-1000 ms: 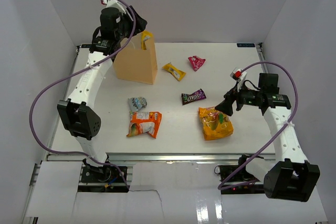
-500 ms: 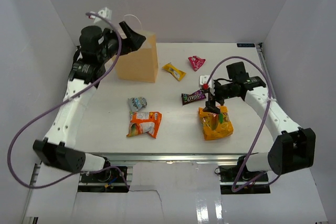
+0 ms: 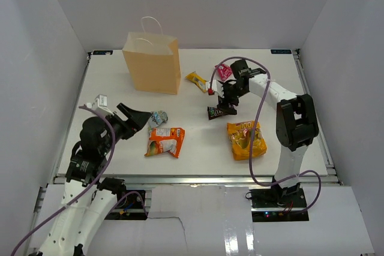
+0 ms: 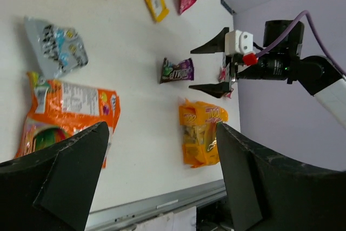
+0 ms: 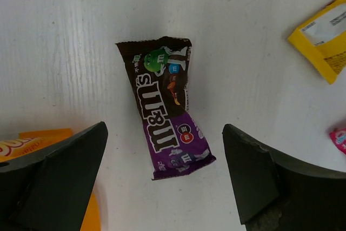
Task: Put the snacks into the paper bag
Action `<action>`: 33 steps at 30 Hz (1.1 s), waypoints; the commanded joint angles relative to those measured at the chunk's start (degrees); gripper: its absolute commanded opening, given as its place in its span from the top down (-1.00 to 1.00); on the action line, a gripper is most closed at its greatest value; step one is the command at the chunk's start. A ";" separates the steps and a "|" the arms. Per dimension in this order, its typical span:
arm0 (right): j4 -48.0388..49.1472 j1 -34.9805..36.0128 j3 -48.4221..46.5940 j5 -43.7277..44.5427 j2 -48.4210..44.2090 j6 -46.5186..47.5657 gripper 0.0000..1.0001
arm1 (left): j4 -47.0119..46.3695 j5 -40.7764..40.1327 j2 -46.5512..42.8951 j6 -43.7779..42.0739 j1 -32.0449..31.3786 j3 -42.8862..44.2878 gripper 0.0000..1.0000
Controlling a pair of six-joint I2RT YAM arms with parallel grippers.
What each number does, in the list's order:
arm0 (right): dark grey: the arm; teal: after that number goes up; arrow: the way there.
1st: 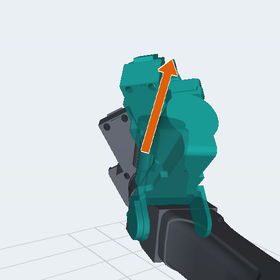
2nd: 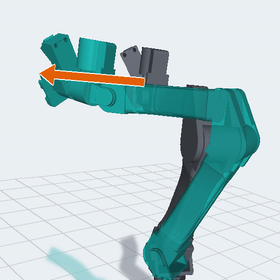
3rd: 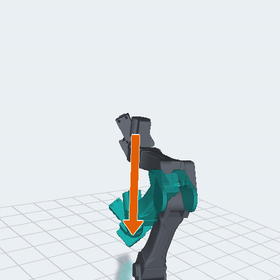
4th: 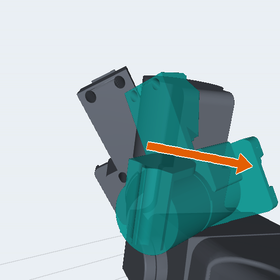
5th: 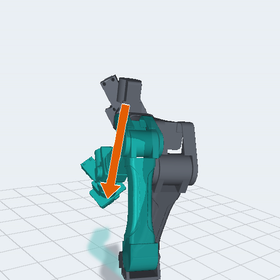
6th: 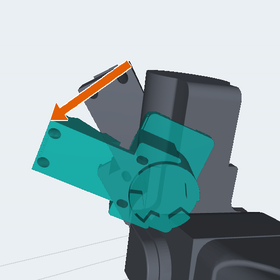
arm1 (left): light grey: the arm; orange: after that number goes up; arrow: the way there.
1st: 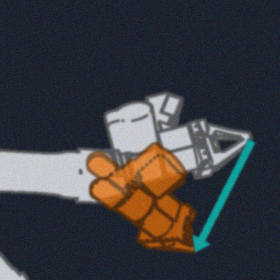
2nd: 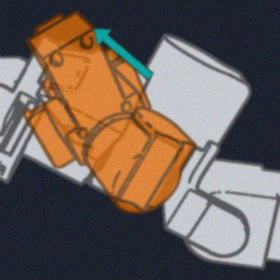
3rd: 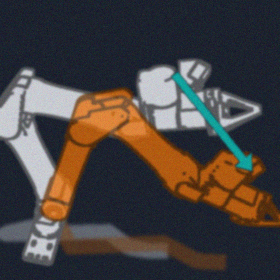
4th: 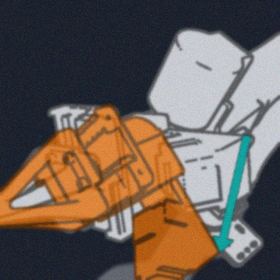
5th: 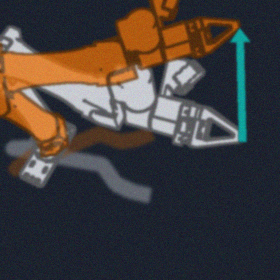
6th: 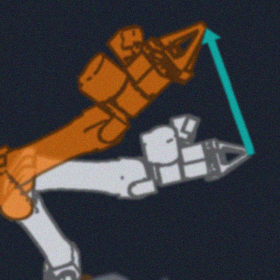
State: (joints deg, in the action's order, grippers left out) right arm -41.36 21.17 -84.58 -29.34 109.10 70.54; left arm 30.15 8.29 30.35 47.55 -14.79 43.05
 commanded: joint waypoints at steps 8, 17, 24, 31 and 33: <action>0.05 2.56 -4.81 3.85 7.97 -0.40 -0.77 | 4.39 -1.27 -6.89 12.65 0.11 -9.56 -0.82; 2.08 3.44 -4.19 5.79 9.99 -2.95 -0.11 | 4.48 -0.03 -4.68 14.59 0.20 -11.49 -0.81; 2.43 3.44 -2.52 3.51 5.96 -5.67 0.46 | 4.48 -0.03 -5.30 15.29 0.20 -12.90 -0.81; -0.29 3.79 -14.36 -7.82 0.85 -22.33 0.62 | 4.13 0.40 -5.03 15.20 0.20 -13.95 -0.81; 0.14 4.32 -22.45 -9.59 1.46 -27.62 0.63 | 3.69 0.76 -5.03 15.38 0.11 -14.74 -0.81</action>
State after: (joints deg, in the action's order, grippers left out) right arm -42.81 24.64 -97.51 -32.01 114.52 53.71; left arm 34.46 8.19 25.61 62.04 -14.79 29.61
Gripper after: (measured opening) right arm 0.217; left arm 0.906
